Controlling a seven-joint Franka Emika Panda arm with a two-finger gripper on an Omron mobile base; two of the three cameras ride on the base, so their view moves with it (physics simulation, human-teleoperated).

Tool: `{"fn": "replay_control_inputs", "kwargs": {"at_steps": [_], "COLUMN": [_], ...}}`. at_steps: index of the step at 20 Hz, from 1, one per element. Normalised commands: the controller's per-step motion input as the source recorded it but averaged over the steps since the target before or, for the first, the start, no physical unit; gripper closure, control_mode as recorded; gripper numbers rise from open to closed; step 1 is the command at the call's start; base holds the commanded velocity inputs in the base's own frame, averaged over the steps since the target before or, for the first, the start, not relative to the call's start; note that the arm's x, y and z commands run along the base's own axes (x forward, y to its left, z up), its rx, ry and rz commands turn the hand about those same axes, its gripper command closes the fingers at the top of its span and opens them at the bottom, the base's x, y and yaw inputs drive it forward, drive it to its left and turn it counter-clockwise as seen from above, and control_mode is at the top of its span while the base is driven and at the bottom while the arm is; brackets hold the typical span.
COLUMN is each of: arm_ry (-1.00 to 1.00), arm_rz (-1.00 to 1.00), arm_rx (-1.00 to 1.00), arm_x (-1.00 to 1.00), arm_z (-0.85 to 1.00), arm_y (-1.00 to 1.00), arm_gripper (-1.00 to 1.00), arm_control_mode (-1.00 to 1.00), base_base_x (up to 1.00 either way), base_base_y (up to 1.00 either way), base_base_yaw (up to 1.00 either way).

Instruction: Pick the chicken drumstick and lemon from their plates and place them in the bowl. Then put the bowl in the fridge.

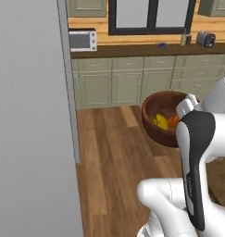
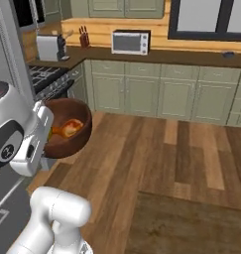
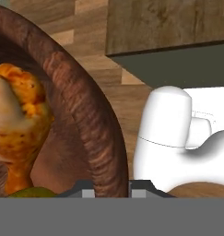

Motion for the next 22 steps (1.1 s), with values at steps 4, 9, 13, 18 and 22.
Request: {"fn": "replay_control_inputs", "kwargs": {"at_steps": [4, 9, 13, 18, 22], "arm_ry": [0.0, 0.0, 0.0, 0.0, 0.0], "arm_rz": [0.0, 0.0, 0.0, 0.0, 0.0], "arm_rx": [0.0, 0.0, 0.0, 0.0, 0.0], "arm_x": [0.0, 0.0, 0.0, 0.0, 0.0], "arm_z": [0.0, 0.0, 0.0, 0.0, 0.0], "arm_y": [0.0, 0.0, 0.0, 0.0, 0.0], "arm_gripper": [1.0, 1.0, 1.0, 1.0, 1.0], "arm_control_mode": [1.0, 1.0, 1.0, 1.0, 1.0], "base_base_x": [0.59, 0.37, 0.63, 0.91, 0.65], "base_base_y": [0.0, 0.0, -0.05, -0.12, -0.07], "base_base_yaw": [0.35, 0.65, 0.72, 0.45, 0.38]}}
